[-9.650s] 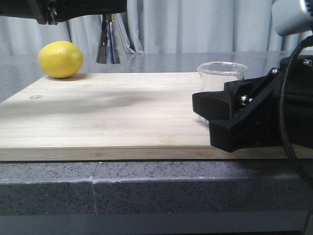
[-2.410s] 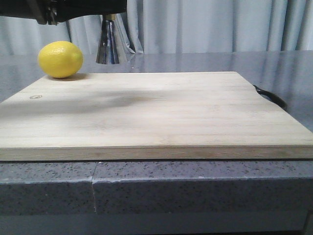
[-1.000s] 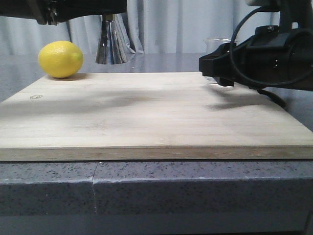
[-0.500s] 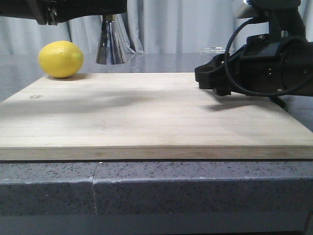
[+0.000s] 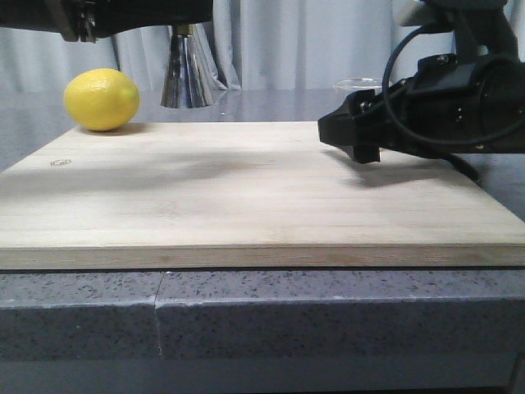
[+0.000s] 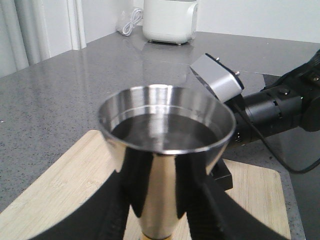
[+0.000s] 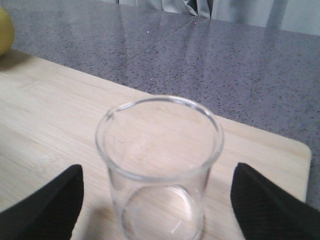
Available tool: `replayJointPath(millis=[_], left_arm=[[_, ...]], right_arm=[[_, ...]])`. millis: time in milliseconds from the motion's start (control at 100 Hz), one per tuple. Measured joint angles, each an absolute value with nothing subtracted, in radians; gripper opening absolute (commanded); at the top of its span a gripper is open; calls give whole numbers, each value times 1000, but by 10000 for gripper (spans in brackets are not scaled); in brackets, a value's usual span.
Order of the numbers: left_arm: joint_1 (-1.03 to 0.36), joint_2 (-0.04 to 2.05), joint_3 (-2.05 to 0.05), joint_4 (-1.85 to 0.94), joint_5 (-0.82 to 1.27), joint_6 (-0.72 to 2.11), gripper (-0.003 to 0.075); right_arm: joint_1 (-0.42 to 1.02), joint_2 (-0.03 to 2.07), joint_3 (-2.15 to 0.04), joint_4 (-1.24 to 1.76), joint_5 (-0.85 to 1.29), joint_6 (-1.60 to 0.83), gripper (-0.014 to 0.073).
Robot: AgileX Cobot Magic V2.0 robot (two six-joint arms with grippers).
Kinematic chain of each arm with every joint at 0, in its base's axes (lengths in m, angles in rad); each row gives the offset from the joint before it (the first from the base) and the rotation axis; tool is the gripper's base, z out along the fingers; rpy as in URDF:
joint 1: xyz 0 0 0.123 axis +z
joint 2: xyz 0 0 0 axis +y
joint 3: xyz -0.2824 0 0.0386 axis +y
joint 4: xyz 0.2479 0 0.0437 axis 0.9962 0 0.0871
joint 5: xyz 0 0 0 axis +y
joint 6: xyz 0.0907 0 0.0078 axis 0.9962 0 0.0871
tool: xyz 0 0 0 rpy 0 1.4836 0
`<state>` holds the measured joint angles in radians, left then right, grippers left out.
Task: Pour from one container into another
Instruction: 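Tilt the beaker upright and lower it back onto the board, then open the right gripper and withdraw it from the beaker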
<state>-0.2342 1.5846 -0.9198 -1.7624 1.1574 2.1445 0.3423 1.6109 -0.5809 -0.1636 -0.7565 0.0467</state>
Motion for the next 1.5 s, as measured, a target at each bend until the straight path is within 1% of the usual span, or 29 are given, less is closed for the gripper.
replayJointPath(millis=[150,280,480,760,880,1090,1500], left_arm=[[-234,1585,-920,-1762,1157,2144,229],[-234,1585,-920,-1762,1157,2144,229],[-234,1585,-920,-1762,1157,2144,229],[-234,1585,-920,-1762,1157,2144,229],[-234,1585,-920,-1762,1157,2144,229],[-234,1585,-920,-1762,1157,2144,229],[-234,1585,-920,-1762,1157,2144,229]], right_arm=[[342,1512,-581,-190,-605,126,557],[342,1403,-581,-202,-367,171,557],[342,1225,-581,-193,0,179,557],[342,980,-581,-143,378,181,557],[342,891,-581,-140,452,181,556],[342,798,-581,-138,476,181,556],[342,784,-581,-138,484,181,556]])
